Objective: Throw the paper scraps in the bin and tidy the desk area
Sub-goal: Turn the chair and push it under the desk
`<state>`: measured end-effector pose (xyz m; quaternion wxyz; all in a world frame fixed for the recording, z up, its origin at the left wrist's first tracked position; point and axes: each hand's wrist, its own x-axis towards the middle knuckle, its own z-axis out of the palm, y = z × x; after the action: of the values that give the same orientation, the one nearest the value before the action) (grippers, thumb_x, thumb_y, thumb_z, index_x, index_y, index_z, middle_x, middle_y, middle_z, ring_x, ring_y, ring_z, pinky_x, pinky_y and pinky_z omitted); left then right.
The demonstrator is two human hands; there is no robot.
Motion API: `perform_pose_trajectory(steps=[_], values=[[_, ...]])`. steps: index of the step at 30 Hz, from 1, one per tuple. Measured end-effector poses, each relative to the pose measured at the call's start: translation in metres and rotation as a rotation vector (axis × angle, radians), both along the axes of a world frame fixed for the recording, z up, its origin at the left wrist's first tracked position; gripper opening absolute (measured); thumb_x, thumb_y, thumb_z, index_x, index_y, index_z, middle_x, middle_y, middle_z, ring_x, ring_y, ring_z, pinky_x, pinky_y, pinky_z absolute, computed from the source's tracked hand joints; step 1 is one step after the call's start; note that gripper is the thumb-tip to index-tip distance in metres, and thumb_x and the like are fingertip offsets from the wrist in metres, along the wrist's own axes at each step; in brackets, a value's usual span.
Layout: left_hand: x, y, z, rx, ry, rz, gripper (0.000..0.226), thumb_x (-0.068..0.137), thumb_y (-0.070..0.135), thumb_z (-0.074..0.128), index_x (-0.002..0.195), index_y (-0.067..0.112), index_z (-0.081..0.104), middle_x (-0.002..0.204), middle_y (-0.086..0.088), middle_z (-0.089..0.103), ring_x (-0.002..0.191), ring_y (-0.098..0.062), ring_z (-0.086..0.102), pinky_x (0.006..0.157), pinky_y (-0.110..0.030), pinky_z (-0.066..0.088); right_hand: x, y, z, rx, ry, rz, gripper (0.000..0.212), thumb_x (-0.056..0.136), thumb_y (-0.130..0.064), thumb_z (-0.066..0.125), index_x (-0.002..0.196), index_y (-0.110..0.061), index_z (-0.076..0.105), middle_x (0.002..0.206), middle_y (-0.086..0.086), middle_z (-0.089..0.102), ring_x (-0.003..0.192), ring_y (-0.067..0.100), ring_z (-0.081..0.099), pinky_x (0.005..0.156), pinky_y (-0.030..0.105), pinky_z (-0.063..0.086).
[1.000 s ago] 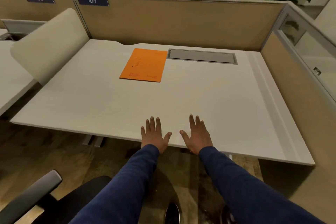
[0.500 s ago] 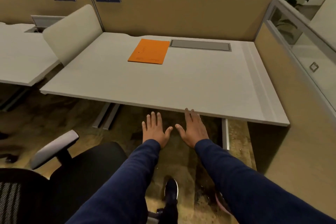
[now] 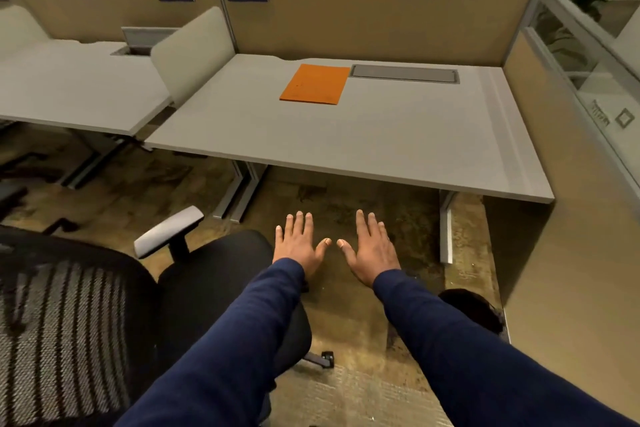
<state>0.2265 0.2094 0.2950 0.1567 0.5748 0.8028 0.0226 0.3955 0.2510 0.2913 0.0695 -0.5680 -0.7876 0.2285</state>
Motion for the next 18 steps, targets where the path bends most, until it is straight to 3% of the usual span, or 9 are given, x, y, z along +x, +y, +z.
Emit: perform_pose_trajectory(steps=[8,18], values=[[-0.073,-0.064,0.015,0.008,0.017,-0.045,0.076,0.099,0.061,0.026,0.158,0.02,0.004,0.167,-0.004,0.0,0.154,-0.024,-0.007,0.124,-0.049,-0.003,-0.07,-0.075,0.005,-0.034,0.037,-0.022,0.082,0.097,-0.065,0.035,0.16,-0.026,0.0,0.168,0.011,0.004,0.154,0.034,0.007,0.123,0.048,0.017],[-0.224,-0.156,0.038,-0.02,0.08,-0.056,0.078,0.097,0.062,0.028,0.158,0.018,0.011,0.167,-0.006,0.011,0.154,-0.026,0.0,0.124,-0.05,0.002,-0.222,-0.203,0.024,-0.111,0.206,-0.151,0.083,0.097,-0.059,0.043,0.16,-0.02,0.006,0.167,0.016,0.012,0.153,0.037,0.013,0.122,0.048,0.02]])
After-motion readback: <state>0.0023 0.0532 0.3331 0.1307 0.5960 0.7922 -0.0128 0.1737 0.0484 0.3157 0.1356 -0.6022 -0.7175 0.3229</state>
